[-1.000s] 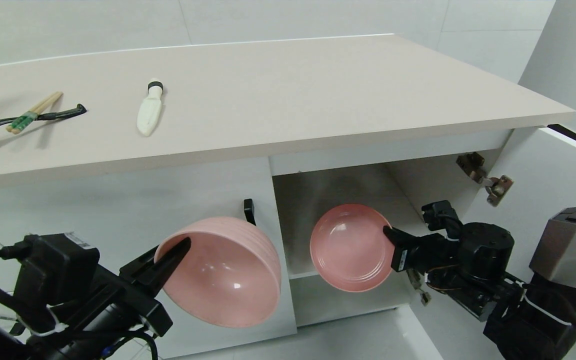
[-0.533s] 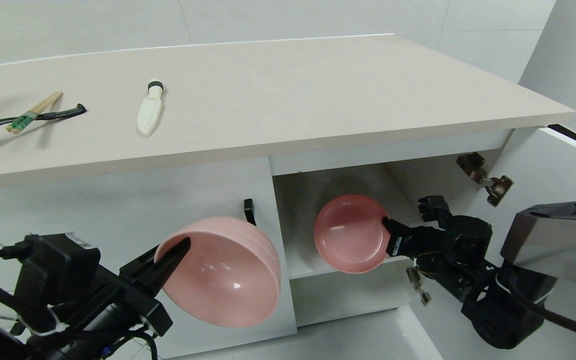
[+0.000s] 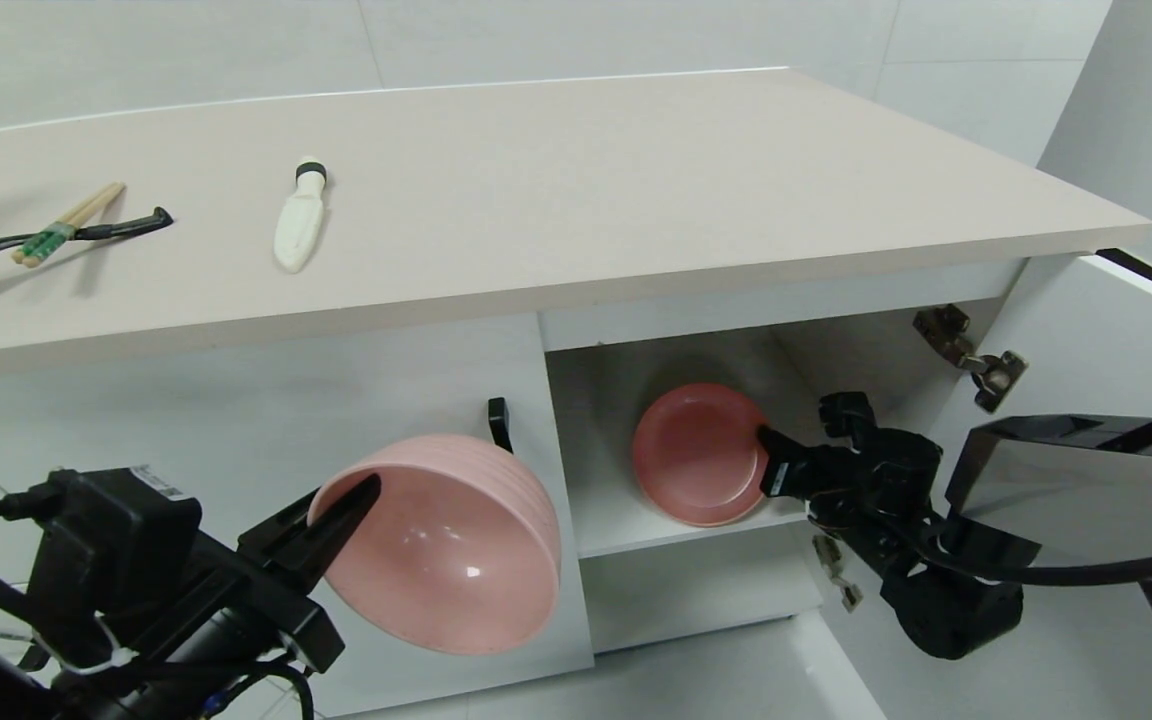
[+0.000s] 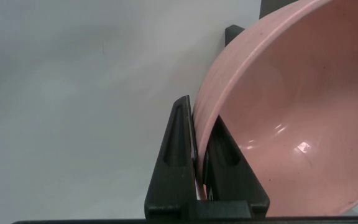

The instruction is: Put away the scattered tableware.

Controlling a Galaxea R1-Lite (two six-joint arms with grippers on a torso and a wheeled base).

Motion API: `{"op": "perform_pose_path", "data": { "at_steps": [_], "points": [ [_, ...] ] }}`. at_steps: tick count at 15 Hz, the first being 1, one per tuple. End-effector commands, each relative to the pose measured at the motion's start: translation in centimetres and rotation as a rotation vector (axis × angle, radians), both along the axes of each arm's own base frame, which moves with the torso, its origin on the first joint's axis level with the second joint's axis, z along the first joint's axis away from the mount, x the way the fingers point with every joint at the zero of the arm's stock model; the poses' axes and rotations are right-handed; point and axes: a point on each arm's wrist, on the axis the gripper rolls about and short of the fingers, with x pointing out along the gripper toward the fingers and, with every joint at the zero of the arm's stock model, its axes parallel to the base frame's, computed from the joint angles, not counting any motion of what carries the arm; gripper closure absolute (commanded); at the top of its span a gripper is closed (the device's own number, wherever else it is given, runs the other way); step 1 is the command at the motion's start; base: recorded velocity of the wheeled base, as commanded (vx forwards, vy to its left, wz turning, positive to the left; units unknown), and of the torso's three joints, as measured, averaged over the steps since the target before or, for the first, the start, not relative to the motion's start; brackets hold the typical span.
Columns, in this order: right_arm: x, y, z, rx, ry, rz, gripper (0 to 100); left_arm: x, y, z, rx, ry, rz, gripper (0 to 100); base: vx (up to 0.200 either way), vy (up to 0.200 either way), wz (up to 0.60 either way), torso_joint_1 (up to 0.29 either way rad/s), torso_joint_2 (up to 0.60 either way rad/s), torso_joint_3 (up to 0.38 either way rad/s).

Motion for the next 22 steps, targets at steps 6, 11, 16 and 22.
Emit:
{"op": "perform_pose_path", "data": {
  "at_steps": [6,11,16,22],
  "points": [
    [2.1,0.8,0.5,0.009,-0.026,0.026,100,-0.1,-0.1,0.0,-0.001,0.002,-0.004,100,0.000,0.000,0.00,0.000,0.00,0.000],
    [3.0,0.6,-0.6,-0.002,0.006,0.009,100,-0.1,-0.1,0.0,-0.001,0.002,-0.006,100,0.000,0.000,0.00,0.000,0.00,0.000],
    [2.9,0.5,-0.8,-0.007,0.014,0.001,100,0.0,-0.1,0.0,-0.001,0.001,-0.007,100,0.000,0.000,0.00,0.000,0.00,0.000],
    [2.4,0.3,2.1,0.027,-0.098,-0.007,0,-0.1,-0.1,0.0,-0.003,-0.002,-0.006,100,0.000,0.000,0.00,0.000,0.00,0.000]
  ]
}}
